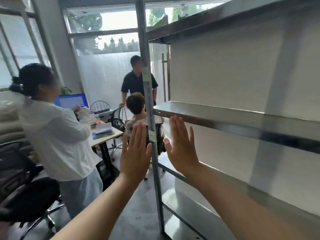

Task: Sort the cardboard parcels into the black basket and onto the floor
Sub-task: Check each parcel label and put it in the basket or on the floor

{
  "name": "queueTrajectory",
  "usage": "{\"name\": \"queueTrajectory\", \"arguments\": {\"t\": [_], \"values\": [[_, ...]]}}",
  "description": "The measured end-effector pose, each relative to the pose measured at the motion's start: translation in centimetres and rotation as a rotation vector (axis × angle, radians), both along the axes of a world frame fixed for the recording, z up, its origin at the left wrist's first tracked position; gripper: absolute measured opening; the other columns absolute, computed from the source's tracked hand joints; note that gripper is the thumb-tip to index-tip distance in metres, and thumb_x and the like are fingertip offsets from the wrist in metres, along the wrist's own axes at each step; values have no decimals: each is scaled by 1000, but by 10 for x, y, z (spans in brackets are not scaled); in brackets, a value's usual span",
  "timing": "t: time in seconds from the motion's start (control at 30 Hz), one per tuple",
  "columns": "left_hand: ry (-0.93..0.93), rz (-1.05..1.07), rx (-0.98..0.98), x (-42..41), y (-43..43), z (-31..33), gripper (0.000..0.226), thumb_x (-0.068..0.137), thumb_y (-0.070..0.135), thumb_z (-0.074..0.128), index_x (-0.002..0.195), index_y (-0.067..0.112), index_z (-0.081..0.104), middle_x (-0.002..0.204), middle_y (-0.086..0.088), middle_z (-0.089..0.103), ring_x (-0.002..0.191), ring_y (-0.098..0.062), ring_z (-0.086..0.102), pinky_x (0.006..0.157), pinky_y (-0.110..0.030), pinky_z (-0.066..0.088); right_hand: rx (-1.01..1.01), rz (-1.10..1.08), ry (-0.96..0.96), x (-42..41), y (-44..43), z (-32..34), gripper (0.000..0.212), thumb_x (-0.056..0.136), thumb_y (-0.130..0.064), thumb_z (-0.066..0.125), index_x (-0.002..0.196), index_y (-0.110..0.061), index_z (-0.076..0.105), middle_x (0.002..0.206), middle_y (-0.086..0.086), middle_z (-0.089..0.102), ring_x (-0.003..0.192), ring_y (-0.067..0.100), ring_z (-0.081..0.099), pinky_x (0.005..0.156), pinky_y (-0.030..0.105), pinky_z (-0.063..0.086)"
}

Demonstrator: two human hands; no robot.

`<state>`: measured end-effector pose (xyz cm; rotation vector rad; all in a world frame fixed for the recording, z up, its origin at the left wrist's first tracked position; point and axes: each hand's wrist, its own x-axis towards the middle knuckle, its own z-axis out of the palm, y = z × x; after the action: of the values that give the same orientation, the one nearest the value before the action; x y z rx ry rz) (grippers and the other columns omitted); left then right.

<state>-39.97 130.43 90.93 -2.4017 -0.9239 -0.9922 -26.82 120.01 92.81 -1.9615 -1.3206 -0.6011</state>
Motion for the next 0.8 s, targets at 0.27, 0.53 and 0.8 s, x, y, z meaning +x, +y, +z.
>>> {"name": "queueTrajectory", "arguments": {"t": [0.27,0.53,0.8], "values": [[97,-457,-142,108,-110,-52,66,101,45,11,156,11,-3,165,-5,-6,152,-18,-2,123,-46,5,-245,-456,147,65,-167,-46,72,104,-38,31,154,-24,-18,160,-7,-28,146,7,-27,119,42,-18],[117,-855,-191,168,-313,-21,68,101,48,9,155,13,-13,163,-1,-19,150,-15,-16,123,-43,-5,-189,-822,157,80,-372,-34,69,104,-42,25,156,-19,-13,162,-2,-23,147,11,-24,119,42,-17],[85,-1151,-98,204,-567,4,64,105,44,15,156,11,-6,164,-3,-10,151,-17,-10,123,-44,2,-199,-1127,84,57,-626,0,69,104,-40,27,156,-14,-10,164,1,-15,150,13,-15,122,44,-11]]}}
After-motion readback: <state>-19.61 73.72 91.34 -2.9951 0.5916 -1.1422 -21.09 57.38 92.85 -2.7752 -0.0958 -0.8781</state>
